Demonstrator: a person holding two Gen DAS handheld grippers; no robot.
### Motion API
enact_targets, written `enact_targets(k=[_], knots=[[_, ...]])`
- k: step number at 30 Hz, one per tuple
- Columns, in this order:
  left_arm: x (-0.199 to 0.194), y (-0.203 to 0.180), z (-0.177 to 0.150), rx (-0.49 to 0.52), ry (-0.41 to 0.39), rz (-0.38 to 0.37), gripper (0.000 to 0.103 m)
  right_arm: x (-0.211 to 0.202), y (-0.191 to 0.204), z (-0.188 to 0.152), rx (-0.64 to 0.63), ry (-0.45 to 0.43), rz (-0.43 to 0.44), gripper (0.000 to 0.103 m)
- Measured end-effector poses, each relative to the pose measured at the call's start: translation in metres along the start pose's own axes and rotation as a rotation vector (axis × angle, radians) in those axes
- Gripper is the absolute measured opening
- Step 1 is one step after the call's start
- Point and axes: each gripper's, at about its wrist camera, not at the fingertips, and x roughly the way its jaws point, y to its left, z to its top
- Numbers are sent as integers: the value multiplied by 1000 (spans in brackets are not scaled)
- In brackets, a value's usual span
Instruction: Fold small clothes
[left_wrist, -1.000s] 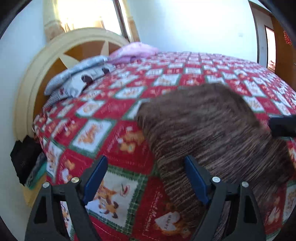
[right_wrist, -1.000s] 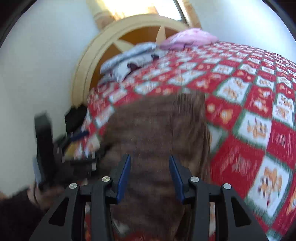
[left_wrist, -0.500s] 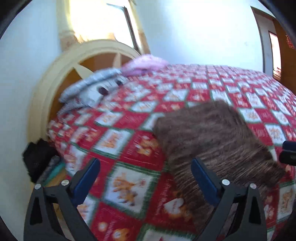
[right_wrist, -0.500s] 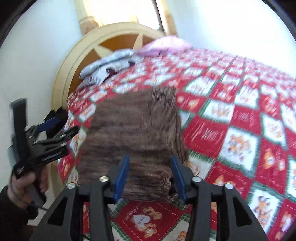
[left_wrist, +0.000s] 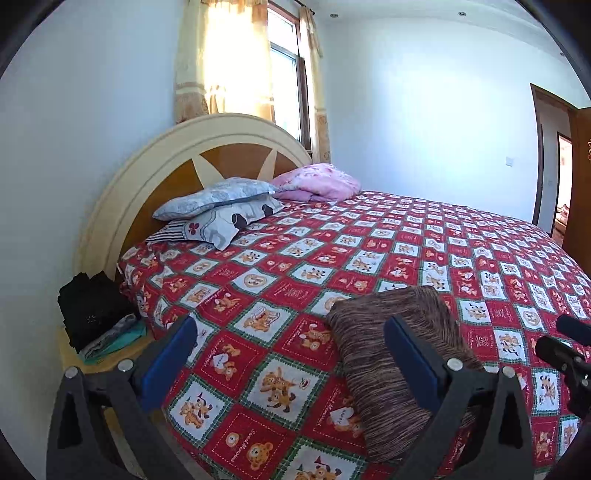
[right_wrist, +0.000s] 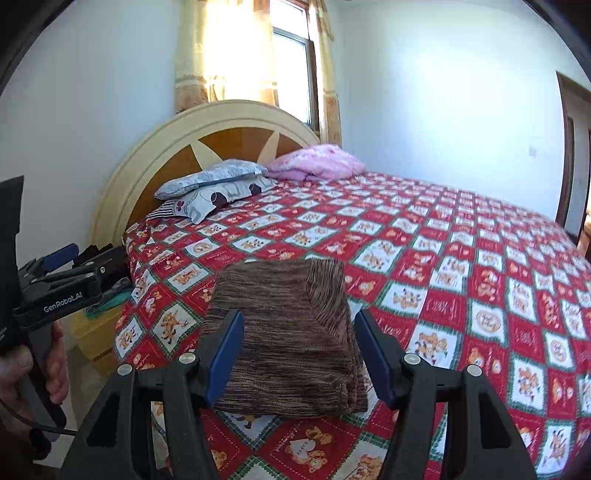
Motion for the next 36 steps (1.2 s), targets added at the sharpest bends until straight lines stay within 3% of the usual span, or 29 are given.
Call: enact_targets(k=[36], knots=[[-4, -13, -6, 47, 13, -6, 103, -6, 2, -1, 26, -6, 18, 64]])
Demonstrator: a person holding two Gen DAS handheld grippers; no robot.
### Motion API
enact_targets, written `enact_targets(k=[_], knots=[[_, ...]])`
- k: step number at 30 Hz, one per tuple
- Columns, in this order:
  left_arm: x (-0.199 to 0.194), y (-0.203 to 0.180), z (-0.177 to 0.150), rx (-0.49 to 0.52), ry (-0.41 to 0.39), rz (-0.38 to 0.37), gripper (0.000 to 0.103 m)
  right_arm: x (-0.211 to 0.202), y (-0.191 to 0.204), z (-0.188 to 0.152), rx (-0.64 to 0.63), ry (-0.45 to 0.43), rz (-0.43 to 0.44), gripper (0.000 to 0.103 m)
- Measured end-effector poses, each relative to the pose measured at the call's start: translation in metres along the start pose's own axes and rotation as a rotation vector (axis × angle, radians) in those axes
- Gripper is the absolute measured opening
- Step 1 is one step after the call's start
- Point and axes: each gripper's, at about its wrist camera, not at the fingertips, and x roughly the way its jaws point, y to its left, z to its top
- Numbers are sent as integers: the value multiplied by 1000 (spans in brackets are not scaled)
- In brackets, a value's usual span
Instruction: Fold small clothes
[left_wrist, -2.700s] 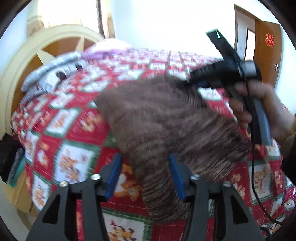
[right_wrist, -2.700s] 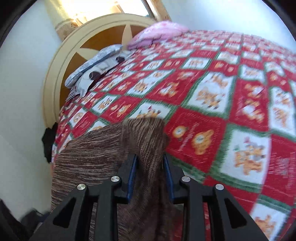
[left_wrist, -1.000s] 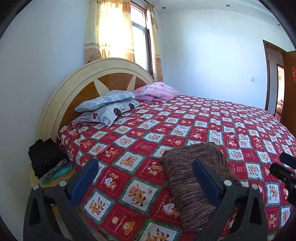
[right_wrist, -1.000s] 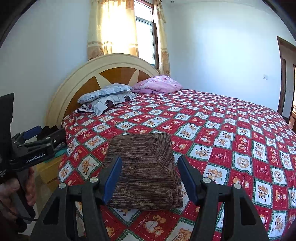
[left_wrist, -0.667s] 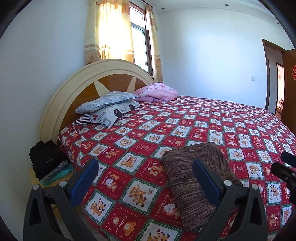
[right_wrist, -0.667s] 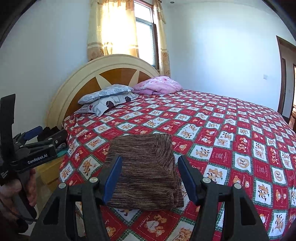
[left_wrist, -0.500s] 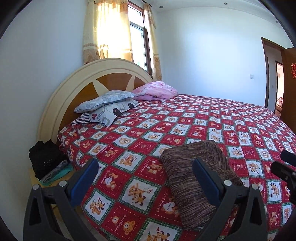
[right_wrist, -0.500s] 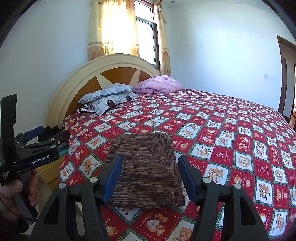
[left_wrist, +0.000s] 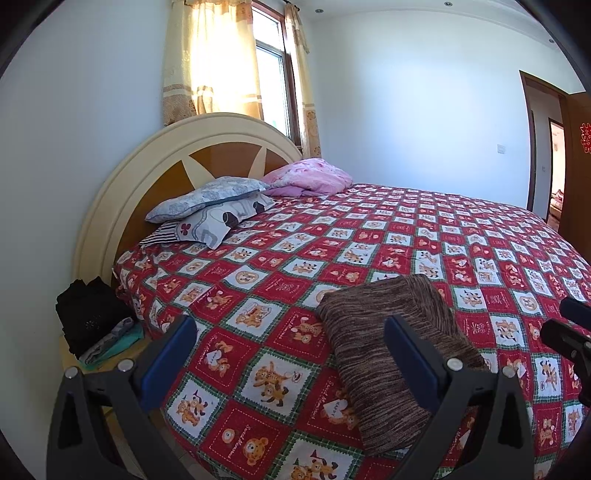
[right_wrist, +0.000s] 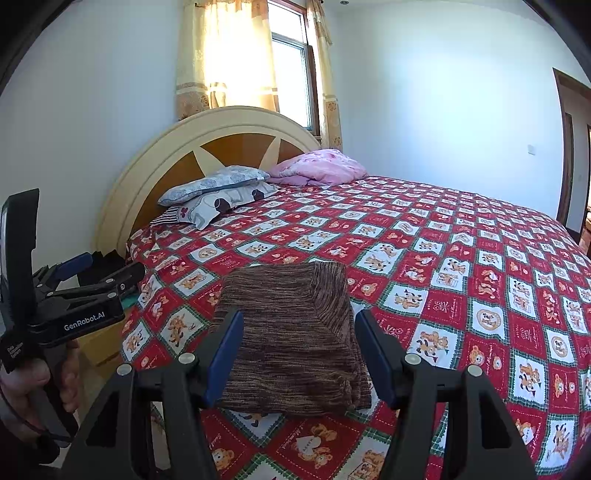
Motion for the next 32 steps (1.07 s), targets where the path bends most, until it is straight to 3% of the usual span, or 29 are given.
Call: enact_targets(k=[15, 32], knots=[[1, -4, 0, 9, 15, -24, 103, -7, 1, 3, 0, -25, -2, 64], [-1, -6, 0, 53, -16, 15, 103, -6, 11, 1, -32, -16, 14, 64]])
